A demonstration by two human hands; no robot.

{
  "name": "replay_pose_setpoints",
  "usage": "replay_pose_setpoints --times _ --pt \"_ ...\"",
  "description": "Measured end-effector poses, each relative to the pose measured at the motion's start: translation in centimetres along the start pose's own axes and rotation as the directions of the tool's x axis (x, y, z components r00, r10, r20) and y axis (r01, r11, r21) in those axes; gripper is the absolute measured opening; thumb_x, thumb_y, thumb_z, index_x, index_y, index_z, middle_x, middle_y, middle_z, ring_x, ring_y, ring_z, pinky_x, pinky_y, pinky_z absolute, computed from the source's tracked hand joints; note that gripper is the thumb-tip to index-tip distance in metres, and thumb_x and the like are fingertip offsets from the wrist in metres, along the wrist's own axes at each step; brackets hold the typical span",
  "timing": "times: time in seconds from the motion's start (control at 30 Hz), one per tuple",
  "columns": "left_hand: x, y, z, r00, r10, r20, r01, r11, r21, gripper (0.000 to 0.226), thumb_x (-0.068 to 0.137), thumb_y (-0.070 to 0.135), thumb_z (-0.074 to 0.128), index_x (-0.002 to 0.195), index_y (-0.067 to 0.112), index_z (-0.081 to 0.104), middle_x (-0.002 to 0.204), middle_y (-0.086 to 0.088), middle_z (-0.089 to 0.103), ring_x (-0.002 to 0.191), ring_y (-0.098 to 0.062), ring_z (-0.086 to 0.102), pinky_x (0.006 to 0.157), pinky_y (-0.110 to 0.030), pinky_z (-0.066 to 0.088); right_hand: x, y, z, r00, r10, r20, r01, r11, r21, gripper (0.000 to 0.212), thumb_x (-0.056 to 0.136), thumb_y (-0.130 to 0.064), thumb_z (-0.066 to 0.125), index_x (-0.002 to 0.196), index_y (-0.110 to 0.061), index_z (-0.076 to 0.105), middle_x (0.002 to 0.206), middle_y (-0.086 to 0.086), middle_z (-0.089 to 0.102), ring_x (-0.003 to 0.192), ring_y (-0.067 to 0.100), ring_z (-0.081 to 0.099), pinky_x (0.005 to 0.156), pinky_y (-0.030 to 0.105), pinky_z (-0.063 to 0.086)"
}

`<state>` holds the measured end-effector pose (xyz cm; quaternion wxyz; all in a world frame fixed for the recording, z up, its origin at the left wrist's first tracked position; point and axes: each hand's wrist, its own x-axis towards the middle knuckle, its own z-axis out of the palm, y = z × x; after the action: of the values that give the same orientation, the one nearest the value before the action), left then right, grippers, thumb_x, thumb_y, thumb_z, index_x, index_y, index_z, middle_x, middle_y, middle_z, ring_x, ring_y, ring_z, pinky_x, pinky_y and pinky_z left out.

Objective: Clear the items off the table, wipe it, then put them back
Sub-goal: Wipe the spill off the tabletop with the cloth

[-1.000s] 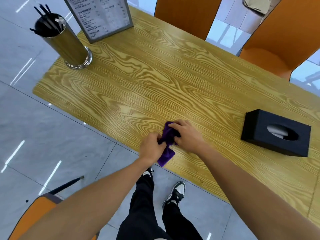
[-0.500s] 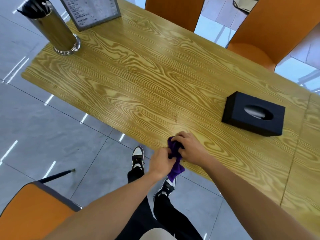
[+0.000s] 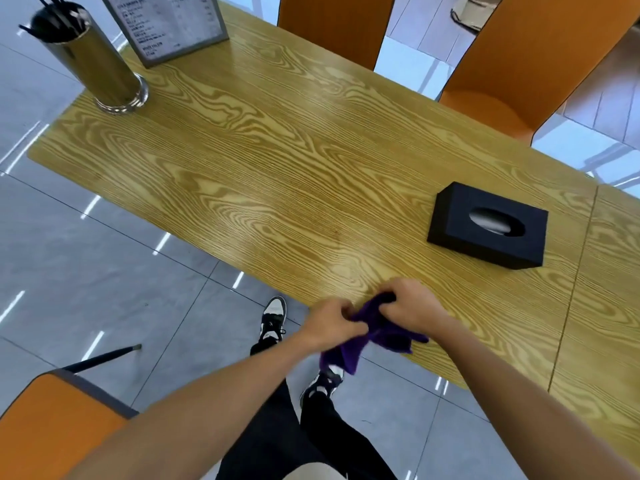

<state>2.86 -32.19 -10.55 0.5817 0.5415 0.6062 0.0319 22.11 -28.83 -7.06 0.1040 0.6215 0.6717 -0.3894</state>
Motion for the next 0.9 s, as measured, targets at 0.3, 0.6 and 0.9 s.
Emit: replay_pose_setpoints --times 0.3,0.6,0.9 --pt "7.5 3.1 -12.7 0.932 0.113 -0.343 -0.098 0.993 0.061 0.008 0.084 0.031 0.072 0.088 0.025 0.069 0.080 0.008 0.071 0.074 -0.014 0.069 0.071 -0.044 0.059 10.8 -4.9 -5.2 0.959 -0.001 -0.285 0.086 0.954 0.286 0.013 0.080 -0.014 0.061 0.087 -0.023 0.068 0.089 -0.002 0.068 0.085 0.018 0.063 0.066 0.031 0.042" --pt "9.3 1.3 -13.9 0.899 0.207 -0.386 -0.094 0.952 0.292 0.024 0.094 0.026 0.066 0.117 0.031 0.068 0.115 0.005 0.059 0.101 -0.017 0.062 0.079 -0.037 0.055 13.0 -5.2 -2.4 0.965 -0.090 -0.247 0.119 0.987 0.104 0.049 0.090 -0.033 0.061 0.139 -0.030 0.057 0.140 0.001 0.048 0.131 0.022 0.042 0.107 0.038 0.040" --pt "7.0 1.2 -10.5 0.940 0.230 -0.252 -0.102 0.895 0.435 0.024 0.093 0.029 0.067 0.117 0.028 0.071 0.112 0.007 0.062 0.095 -0.017 0.064 0.064 -0.028 0.046 9.1 -4.4 0.7 0.960 -0.126 -0.249 0.100 0.989 -0.111 0.048 0.092 -0.030 0.064 0.139 -0.025 0.055 0.137 0.004 0.051 0.122 0.028 0.045 0.096 0.039 0.047"
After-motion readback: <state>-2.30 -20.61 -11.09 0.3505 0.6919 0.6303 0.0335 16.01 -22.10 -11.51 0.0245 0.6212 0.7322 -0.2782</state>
